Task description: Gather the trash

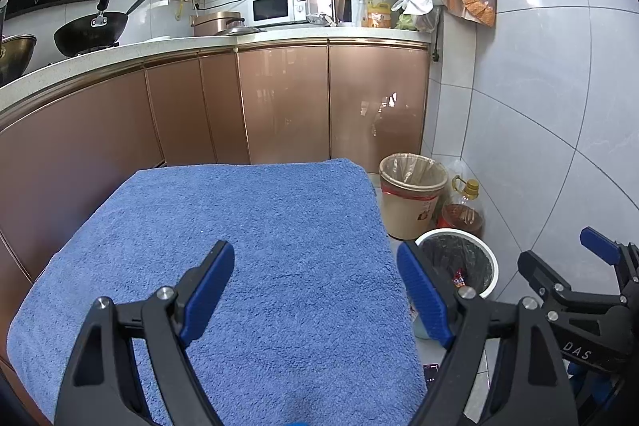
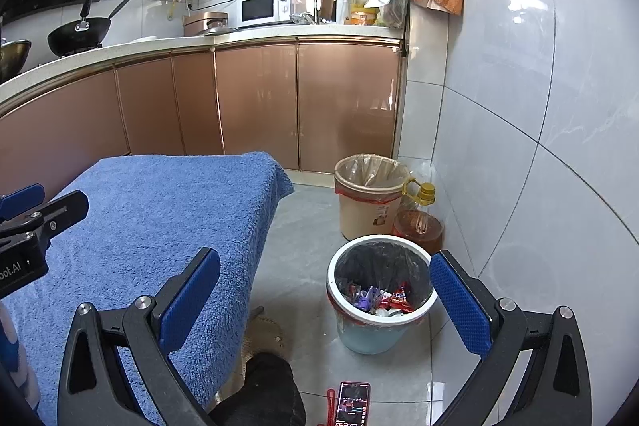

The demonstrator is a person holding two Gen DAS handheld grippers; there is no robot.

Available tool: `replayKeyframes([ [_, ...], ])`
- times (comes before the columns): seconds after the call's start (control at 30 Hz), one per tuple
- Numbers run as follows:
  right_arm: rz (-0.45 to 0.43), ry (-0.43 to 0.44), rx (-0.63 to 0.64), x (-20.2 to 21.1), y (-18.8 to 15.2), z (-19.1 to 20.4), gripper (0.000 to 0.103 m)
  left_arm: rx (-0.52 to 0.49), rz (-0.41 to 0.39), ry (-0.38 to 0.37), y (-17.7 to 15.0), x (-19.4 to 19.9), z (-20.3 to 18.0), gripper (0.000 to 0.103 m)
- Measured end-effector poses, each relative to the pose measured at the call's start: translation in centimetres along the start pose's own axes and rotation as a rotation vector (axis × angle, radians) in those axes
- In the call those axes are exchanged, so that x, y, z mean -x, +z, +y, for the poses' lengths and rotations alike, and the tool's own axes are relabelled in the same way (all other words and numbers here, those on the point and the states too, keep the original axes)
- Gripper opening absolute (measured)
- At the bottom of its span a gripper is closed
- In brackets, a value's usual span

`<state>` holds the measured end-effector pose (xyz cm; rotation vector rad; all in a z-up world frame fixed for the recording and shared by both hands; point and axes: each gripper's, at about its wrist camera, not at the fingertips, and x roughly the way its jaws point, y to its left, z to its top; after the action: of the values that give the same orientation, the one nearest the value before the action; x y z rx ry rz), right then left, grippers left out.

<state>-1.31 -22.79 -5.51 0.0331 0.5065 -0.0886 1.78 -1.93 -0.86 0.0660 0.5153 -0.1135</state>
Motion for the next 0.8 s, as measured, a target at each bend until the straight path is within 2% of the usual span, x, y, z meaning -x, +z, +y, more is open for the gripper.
replayKeyframes([
  [0.8, -0.006, 0.005, 0.005, -0.07, 0.14, -0.07, 0.103, 0.003, -0.007, 0.005, 0.16, 0.25, 0.39, 0.083],
])
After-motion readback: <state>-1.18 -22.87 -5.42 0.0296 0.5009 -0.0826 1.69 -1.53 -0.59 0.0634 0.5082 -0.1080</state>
